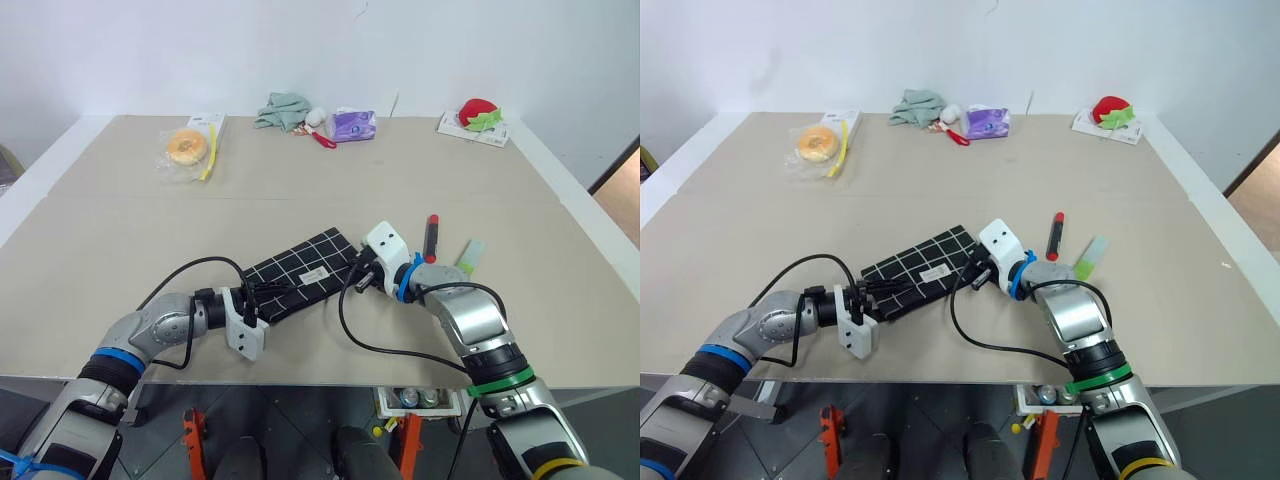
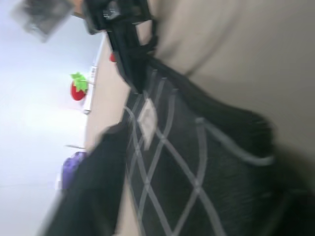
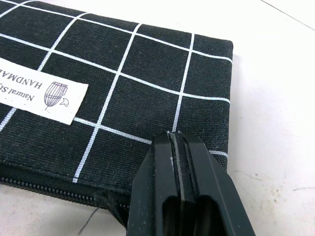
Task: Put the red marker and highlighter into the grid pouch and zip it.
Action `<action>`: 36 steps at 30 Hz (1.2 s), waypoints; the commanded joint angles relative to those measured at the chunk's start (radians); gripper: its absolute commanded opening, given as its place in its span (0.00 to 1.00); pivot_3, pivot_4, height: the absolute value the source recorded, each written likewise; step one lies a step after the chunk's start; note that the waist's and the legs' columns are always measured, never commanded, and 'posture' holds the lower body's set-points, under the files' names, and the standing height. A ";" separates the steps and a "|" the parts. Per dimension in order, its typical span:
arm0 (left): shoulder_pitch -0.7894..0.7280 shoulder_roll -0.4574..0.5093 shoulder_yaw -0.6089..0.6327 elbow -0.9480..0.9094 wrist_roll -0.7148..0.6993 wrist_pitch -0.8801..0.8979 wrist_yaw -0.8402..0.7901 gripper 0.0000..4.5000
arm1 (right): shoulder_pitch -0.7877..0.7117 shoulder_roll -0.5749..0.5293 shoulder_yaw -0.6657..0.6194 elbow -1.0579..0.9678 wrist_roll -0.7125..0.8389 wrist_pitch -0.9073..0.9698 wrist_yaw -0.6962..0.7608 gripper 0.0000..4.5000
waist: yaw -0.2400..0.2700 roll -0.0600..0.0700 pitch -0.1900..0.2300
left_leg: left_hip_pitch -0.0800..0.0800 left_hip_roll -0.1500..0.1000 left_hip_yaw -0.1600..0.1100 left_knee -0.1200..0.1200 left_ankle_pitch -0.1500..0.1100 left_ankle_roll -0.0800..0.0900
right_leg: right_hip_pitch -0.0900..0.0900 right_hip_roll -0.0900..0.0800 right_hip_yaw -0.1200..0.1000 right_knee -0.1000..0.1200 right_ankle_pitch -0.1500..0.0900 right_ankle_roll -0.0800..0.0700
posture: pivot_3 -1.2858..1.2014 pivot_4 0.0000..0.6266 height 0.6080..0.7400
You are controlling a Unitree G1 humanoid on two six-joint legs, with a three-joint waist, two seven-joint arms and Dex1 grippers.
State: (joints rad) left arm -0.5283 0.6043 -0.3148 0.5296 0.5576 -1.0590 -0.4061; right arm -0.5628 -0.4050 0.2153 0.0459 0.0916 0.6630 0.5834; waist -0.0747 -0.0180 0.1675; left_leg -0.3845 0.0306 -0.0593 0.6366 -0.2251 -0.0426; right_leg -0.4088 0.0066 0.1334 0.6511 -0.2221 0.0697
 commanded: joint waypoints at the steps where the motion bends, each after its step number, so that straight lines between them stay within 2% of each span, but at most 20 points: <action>1: 0.015 -0.004 -0.038 0.011 -0.012 0.046 -0.032 0.11 | 0.013 0.011 -0.003 -0.014 0.000 0.012 -0.002 0.00 | 0.000 0.003 -0.002 | 0.000 0.000 0.000 0.000 0.000 0.000 | 0.000 0.000 0.000 0.000 0.000 0.000 | 0.52 0.24 0.95; 2: 0.015 -0.005 -0.040 0.006 -0.019 0.051 -0.036 0.02 | 0.013 0.012 -0.005 -0.015 0.000 0.011 -0.004 0.00 | 0.000 0.004 -0.003 | 0.000 0.000 0.000 0.000 0.000 0.000 | 0.000 0.000 0.000 0.000 0.000 0.000 | 0.52 0.24 0.95; 3: 0.015 -0.006 -0.042 0.002 -0.024 0.057 -0.039 0.01 | 0.014 0.013 -0.007 -0.017 0.001 0.010 -0.004 0.00 | 0.000 0.006 -0.003 | 0.000 0.000 0.000 0.000 0.000 0.000 | 0.001 0.000 0.000 0.000 0.000 0.000 | 0.52 0.24 0.95; 9: 0.020 -0.008 -0.048 -0.016 -0.062 0.087 -0.066 0.01 | 0.042 0.004 -0.073 -0.079 0.034 -0.009 0.004 0.00 | 0.002 0.006 -0.003 | 0.000 -0.001 0.000 0.000 0.000 0.000 | 0.001 0.000 0.000 0.000 -0.001 0.000 | 0.52 0.24 0.95; 13: 0.021 -0.009 -0.050 -0.025 -0.088 0.108 -0.080 0.01 | 0.058 0.023 -0.234 -0.178 0.151 -0.001 -0.012 0.00 | 0.003 0.006 -0.003 | -0.002 -0.002 0.000 -0.001 0.000 0.000 | 0.000 -0.002 0.000 -0.002 -0.001 0.002 | 0.52 0.24 0.95; 18: 0.021 -0.015 -0.057 -0.036 -0.107 0.140 -0.105 0.01 | 0.081 -0.004 -0.370 -0.267 0.284 0.136 -0.018 0.00 | 0.003 0.006 -0.003 | -0.002 -0.003 -0.001 -0.001 0.000 0.000 | 0.000 -0.003 0.000 -0.002 -0.002 0.002 | 0.52 0.24 0.95; 19: 0.020 -0.017 -0.058 -0.040 -0.108 0.146 -0.107 0.00 | 0.090 -0.016 -0.385 -0.284 0.304 0.172 -0.016 0.15 | 0.003 0.006 -0.003 | -0.002 -0.003 -0.001 -0.001 0.000 0.000 | 0.000 -0.003 0.000 -0.002 -0.002 0.002 | 0.52 0.24 0.95; 20: 0.020 -0.018 -0.058 -0.042 -0.108 0.150 -0.107 0.00 | 0.097 -0.026 -0.389 -0.295 0.313 0.193 -0.018 0.23 | 0.003 0.006 -0.003 | -0.002 -0.003 -0.001 -0.001 0.000 0.000 | 0.000 -0.003 0.000 -0.002 -0.002 0.001 | 0.52 0.24 0.95; 26: 0.017 -0.023 -0.057 -0.042 -0.111 0.158 -0.109 0.00 | 0.128 -0.057 -0.350 -0.295 0.310 0.302 -0.063 0.91 | 0.003 0.007 -0.003 | -0.002 -0.003 0.000 -0.001 0.000 0.000 | 0.000 -0.003 0.000 -0.002 -0.004 -0.002 | 0.52 0.24 0.95; 27: 0.017 -0.024 -0.057 -0.043 -0.111 0.160 -0.109 0.00 | 0.131 -0.054 -0.338 -0.292 0.306 0.321 -0.073 0.99 | 0.002 0.007 -0.003 | -0.002 -0.003 0.000 -0.001 0.000 0.000 | 0.000 -0.003 0.001 -0.002 -0.004 -0.003 | 0.52 0.24 0.95; 32: 0.017 -0.029 -0.054 -0.051 -0.114 0.166 -0.109 0.00 | 0.136 -0.003 -0.303 -0.293 0.309 0.364 -0.124 0.99 | 0.003 0.007 -0.003 | -0.002 -0.004 0.000 -0.001 0.000 0.000 | 0.000 -0.004 0.000 -0.002 -0.004 -0.002 | 0.52 0.24 0.95; 36: 0.019 -0.029 -0.052 -0.057 -0.117 0.171 -0.110 0.00 | 0.145 -0.022 -0.212 -0.273 0.238 0.308 -0.140 0.99 | 0.003 0.007 -0.003 | -0.003 -0.005 0.000 -0.001 0.000 0.000 | 0.000 -0.005 0.000 -0.004 -0.005 -0.002 | 0.52 0.24 0.95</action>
State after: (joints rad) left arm -0.5269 0.5910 -0.3365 0.4602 0.4304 -0.9067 -0.5109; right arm -0.4165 -0.4142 -0.0136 -0.2116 0.3507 1.0019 0.4491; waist -0.0716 -0.0113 0.1648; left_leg -0.3877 0.0257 -0.0595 0.6360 -0.2250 -0.0425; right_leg -0.4085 0.0010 0.1337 0.6469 -0.2268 0.0682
